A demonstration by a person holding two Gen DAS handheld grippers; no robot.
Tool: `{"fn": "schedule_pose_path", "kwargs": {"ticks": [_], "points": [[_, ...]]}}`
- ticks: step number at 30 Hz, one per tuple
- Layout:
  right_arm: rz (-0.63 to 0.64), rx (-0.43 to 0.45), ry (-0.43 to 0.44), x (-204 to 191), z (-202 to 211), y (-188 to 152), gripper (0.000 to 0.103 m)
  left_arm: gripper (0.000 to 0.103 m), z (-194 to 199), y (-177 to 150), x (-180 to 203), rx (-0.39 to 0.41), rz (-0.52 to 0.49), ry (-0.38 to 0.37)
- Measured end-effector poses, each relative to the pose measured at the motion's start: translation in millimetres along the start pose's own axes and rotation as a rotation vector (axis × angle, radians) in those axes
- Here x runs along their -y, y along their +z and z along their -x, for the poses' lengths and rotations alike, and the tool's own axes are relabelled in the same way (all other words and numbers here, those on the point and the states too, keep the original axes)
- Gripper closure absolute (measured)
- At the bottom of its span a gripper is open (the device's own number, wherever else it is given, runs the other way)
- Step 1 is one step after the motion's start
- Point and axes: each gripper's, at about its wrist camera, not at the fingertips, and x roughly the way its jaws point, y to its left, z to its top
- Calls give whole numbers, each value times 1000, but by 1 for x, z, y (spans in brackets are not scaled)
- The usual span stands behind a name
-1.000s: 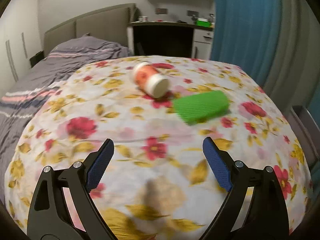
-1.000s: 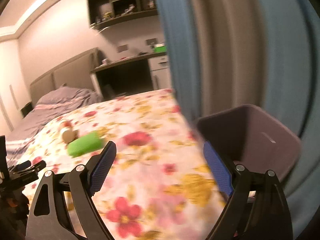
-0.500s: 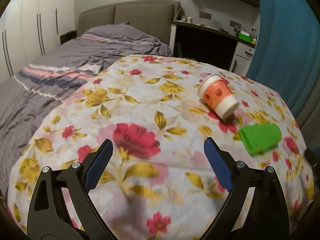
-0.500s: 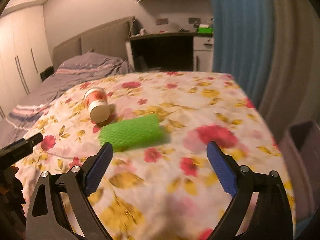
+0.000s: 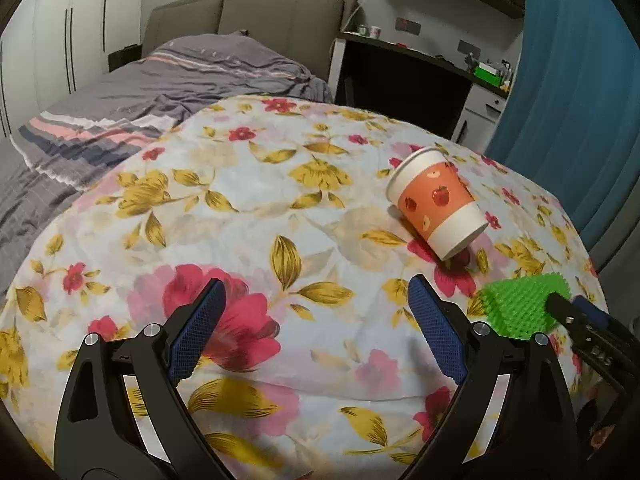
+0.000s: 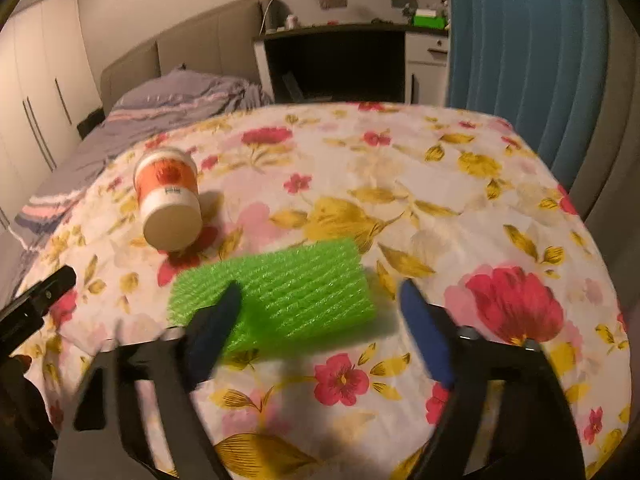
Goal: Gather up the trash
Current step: 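Grasp the green mesh with the right tool while the left tool grasps the orange cup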
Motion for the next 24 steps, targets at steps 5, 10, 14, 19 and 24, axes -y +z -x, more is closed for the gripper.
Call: {"fn": "schedule_pose_path", "kwargs": {"ticks": [5, 10, 14, 19, 24], "points": [[12, -38, 16, -1, -8, -1, 57, 12, -1, 0, -1, 1, 2, -9], [14, -42, 13, -1, -7, -4, 86, 12, 0, -2, 3, 1, -13, -18], [11, -5, 15, 0, 2, -7, 94, 12, -1, -2, 4, -4, -13, -25], [-8, 64, -29, 13, 25, -11, 95, 12, -2, -4, 15, -25, -35, -24], [-87, 158, -102, 49, 61, -13, 95, 12, -1, 5, 44, -23, -70, -62]]}}
